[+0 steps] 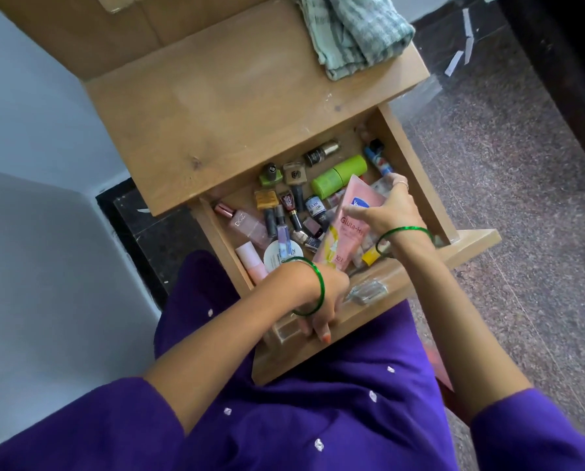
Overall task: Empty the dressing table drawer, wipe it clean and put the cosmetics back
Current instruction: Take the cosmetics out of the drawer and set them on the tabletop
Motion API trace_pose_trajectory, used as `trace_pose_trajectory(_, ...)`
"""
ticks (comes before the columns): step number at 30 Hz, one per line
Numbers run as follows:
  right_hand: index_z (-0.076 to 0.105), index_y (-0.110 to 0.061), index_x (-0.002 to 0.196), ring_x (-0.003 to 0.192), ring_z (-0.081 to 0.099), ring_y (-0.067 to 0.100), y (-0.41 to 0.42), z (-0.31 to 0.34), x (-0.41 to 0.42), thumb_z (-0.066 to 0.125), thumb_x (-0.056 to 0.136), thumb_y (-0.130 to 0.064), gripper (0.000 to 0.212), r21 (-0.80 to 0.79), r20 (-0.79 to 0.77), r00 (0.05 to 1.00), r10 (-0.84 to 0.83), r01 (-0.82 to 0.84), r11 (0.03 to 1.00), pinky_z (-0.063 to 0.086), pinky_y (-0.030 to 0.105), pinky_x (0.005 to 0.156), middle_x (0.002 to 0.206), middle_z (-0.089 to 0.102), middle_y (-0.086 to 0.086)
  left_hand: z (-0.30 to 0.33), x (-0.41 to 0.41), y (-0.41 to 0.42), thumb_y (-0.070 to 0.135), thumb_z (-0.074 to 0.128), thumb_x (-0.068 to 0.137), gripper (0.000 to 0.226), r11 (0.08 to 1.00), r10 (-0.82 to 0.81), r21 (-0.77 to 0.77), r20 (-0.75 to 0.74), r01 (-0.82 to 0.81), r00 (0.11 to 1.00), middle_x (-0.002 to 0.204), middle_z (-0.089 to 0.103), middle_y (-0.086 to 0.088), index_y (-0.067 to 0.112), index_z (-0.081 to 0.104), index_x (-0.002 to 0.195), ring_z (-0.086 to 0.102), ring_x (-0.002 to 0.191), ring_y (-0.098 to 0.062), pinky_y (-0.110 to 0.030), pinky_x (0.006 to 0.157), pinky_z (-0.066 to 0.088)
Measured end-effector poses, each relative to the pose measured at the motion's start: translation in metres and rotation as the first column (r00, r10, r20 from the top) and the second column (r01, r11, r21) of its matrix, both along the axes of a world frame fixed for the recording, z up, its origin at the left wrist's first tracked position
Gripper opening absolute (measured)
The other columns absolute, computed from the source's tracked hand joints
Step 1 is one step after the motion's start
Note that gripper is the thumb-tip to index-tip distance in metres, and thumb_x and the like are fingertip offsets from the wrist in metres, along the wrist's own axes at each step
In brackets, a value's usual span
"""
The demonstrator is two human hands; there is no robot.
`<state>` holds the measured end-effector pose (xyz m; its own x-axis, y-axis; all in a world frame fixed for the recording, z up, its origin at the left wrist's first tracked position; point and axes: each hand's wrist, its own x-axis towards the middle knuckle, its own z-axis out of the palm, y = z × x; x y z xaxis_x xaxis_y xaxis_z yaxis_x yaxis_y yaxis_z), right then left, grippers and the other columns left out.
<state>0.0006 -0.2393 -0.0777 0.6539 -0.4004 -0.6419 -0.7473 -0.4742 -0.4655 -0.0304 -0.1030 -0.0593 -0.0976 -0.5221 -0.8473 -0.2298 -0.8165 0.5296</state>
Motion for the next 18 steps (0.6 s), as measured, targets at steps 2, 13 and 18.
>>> trace_pose_trajectory(2,0.027,-0.017,0.139,0.115,0.051,0.023,-0.001,-0.004,0.003,0.083,0.067,-0.027,0.092,0.003,0.024,1.0,-0.009,0.009,1.0,0.042,0.032,0.094,0.137,0.04,0.009,-0.003,0.001,-0.003,0.017,0.074,0.08,0.033,1.0,-0.028,-0.012,-0.012,0.028,1.0,0.042,0.055,0.005,0.011,0.049,0.059,0.059,0.048,-0.012,-0.024,0.059,0.053)
trace_pose_trajectory(13,0.056,-0.004,0.094,0.081,0.063,0.019,-0.003,0.01,-0.001,0.073,0.073,0.008,0.03,0.377,0.102,0.993,-0.052,0.009,0.926,0.057,0.027,0.06,0.088,0.064,0.009,-0.002,-0.005,0.002,0.007,0.072,0.081,0.029,0.998,0.038,-0.049,0.054,-0.036,0.998,0.059,0.062,-0.003,0.01,0.051,0.062,0.064,0.049,-0.009,-0.017,0.054,0.053)
trace_pose_trajectory(18,0.059,0.004,0.109,0.076,0.067,0.02,0.003,0.019,-0.016,0.069,0.078,0.003,0.032,0.461,0.06,0.996,-0.061,0.027,0.887,0.059,0.026,0.057,0.096,0.068,0.015,0.004,-0.017,0.019,0.017,0.074,0.08,0.018,0.985,0.159,-0.093,0.154,-0.145,0.975,0.052,0.064,0.004,0.009,0.06,0.071,0.066,0.052,-0.007,-0.025,0.071,0.055)
